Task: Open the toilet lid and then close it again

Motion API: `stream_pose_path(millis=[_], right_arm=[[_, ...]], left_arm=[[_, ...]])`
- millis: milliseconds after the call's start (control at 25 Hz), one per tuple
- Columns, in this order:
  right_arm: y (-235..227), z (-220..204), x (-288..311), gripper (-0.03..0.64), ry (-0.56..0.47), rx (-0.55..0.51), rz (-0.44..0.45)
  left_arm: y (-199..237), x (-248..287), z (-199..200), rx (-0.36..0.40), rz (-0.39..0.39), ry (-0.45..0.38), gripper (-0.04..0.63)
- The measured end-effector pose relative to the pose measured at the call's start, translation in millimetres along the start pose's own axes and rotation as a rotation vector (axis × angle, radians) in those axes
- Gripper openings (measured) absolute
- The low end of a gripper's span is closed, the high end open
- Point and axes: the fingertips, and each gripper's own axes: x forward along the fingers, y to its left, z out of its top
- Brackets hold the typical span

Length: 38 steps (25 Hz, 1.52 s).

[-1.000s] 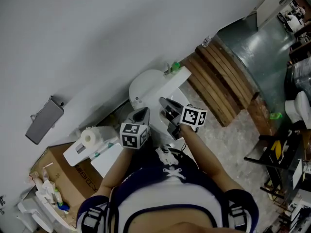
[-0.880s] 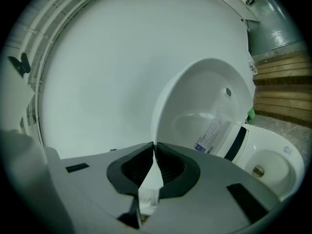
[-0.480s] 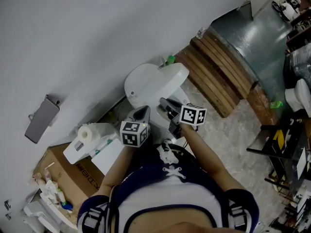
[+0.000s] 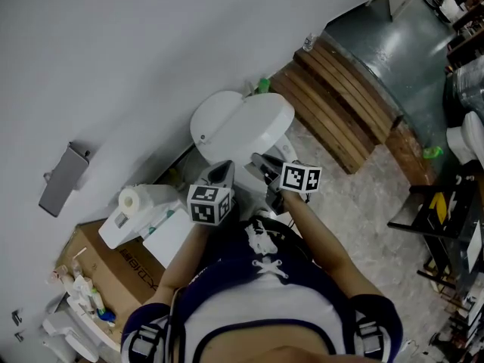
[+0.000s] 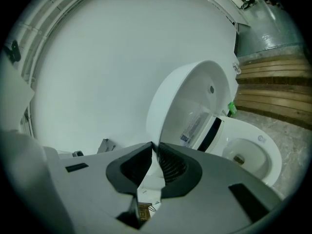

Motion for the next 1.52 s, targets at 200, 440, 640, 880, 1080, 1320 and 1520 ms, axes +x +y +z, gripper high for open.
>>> stream_pose_path(millis=[200, 440, 640, 880, 1080, 1320, 1520], right_arm=[[-15, -11, -14, 0.023, 0.011, 0.007, -0.02], [-25, -21, -24, 0.025, 0.014, 0.024, -0.018], [-32, -28, -28, 0.026, 0.02, 0.023, -0.019], [-42, -37, -35, 0.03, 0.016, 0.041, -0.029], [-52, -45, -41, 0.037, 0.019, 0.053, -0.044], [-60, -56, -45, 0.046, 0.012, 0.067, -0.061], [-67, -60, -49, 0.051, 0.01, 0.079, -0.066]], left_arm=[[-17, 1, -9, 0.014, 0.003, 0.019, 0.006], [-33, -3, -21, 0.027, 0.015, 0.042, 0.006], [-37, -6, -30, 0.039, 0.034, 0.066, 0.006], [-46, -5, -35, 0.056, 0.038, 0.084, 0.006], [-51, -2, -32, 0.084, 0.029, 0.09, 0.006], [-54, 4, -44, 0.092, 0.01, 0.124, 0.006], [-57, 16, -61, 0.097, -0.008, 0.161, 0.006]])
